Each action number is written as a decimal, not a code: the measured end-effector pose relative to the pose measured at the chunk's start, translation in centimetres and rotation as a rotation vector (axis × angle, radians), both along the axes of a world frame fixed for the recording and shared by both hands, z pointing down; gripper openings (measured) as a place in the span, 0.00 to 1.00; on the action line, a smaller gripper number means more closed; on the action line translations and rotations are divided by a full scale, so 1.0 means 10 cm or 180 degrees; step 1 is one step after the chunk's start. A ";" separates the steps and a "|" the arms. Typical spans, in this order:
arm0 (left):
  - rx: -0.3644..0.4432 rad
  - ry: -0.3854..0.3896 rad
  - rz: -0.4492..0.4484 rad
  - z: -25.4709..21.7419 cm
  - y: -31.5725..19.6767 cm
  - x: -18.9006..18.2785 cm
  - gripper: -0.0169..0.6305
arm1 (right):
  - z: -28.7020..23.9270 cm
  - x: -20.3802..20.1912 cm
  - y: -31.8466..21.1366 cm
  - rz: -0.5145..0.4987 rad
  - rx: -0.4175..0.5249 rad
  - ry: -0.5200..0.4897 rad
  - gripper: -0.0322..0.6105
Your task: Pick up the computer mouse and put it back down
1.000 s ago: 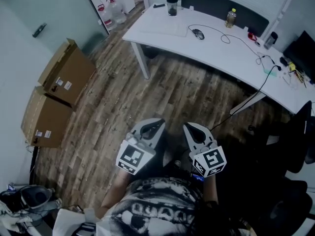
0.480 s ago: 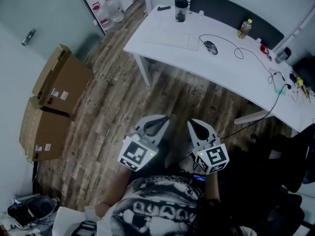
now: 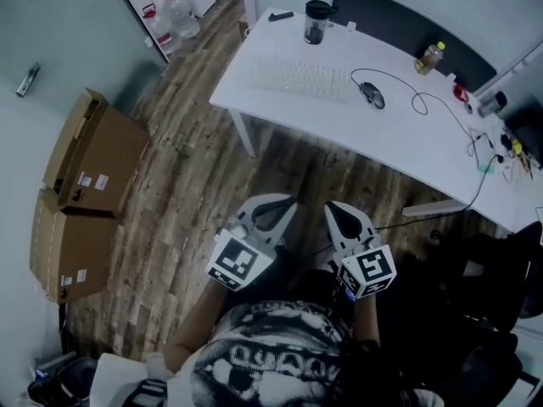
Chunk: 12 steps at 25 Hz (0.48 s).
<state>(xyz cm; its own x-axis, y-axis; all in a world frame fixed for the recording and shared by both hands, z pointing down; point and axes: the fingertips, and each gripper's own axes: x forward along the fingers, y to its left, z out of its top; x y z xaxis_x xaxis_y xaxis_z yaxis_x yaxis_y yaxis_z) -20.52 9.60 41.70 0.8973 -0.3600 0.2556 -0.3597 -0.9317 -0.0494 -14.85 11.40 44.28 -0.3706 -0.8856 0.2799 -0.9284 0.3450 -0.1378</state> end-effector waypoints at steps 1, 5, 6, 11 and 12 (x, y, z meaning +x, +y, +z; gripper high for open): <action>-0.0012 0.0017 0.0020 0.01 -0.05 0.02 0.03 | 0.00 0.01 -0.04 0.0023 -0.0012 0.0008 0.05; -0.0043 0.0088 0.0123 0.01 -0.16 0.15 0.03 | 0.02 0.10 -0.17 0.0108 -0.0027 0.0044 0.05; -0.0046 0.0093 0.0155 0.01 -0.17 0.19 0.03 | 0.02 0.12 -0.19 0.0124 -0.0029 0.0053 0.05; -0.0090 0.0115 0.0178 0.04 -0.24 0.29 0.03 | 0.03 0.24 -0.29 0.0136 -0.0051 0.0076 0.05; -0.0103 0.0121 0.0161 0.05 -0.27 0.32 0.03 | 0.03 0.28 -0.32 0.0132 -0.0055 0.0076 0.05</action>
<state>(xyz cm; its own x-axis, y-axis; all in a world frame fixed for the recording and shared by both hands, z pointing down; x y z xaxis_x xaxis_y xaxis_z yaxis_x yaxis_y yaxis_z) -17.29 6.87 42.16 0.9233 -0.3061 0.2318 -0.3133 -0.9496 -0.0061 -12.08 8.20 44.62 -0.3266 -0.8951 0.3036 -0.9450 0.3038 -0.1209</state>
